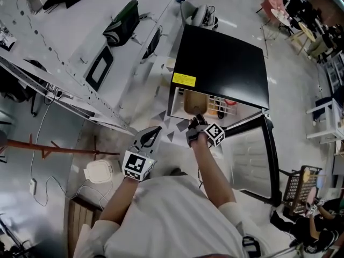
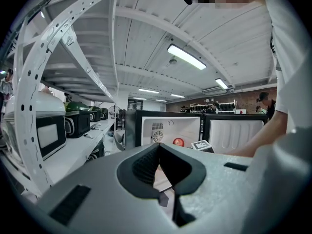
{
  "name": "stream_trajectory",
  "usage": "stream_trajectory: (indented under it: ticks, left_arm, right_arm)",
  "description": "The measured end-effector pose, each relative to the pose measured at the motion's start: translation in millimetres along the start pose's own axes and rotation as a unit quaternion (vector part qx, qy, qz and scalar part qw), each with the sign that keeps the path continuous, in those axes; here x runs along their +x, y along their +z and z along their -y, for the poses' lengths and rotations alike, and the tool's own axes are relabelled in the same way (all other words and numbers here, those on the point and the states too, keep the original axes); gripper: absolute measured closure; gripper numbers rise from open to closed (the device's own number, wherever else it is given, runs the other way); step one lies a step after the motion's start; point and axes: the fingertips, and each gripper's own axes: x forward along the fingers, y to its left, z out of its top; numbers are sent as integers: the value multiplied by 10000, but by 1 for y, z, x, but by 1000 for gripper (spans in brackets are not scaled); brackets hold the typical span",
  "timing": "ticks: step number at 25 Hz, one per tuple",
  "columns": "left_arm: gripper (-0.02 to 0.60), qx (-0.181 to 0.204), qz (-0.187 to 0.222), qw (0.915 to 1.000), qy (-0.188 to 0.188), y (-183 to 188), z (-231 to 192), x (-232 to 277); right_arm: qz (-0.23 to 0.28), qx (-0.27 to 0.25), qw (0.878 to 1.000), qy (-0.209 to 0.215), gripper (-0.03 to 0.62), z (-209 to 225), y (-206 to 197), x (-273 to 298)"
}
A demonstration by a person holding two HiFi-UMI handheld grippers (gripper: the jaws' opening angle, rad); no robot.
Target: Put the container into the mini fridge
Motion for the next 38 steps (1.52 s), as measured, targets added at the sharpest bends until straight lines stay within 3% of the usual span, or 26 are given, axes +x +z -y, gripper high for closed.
stream_trajectory:
  ticks: [6, 18, 26, 30, 33, 35, 38]
  left_arm:
    - [577, -78, -49, 9999, 111, -6, -10, -3]
    - [577, -69, -54, 9999, 135, -4, -17, -4]
    - [577, -99, -124, 9998, 112, -12, -17, -11]
    - [577, -81, -159, 9998, 39, -13, -12, -13]
    - [577, -83, -129, 9999, 8, -11, -11, -10]
    - [577, -83, -138, 9999, -22, -11, -10, -9]
    - [577, -58, -165, 9998, -92, -13, -4, -7]
  right_arm:
    - [98, 488, 9986, 178, 361, 1, -3, 17]
    - [234, 1048, 9942, 80, 362, 18, -3, 35]
    - [-59, 741, 9971, 189, 209, 11, -11, 31]
    - [-160, 221, 9996, 7, 187, 9, -10, 14]
    - [-256, -656, 9972, -252, 186, 4, -10, 5]
    - [-370, -1466, 9874, -457, 186, -3, -12, 0]
    - [-540, -2695, 9582, -794, 186, -11, -13, -2]
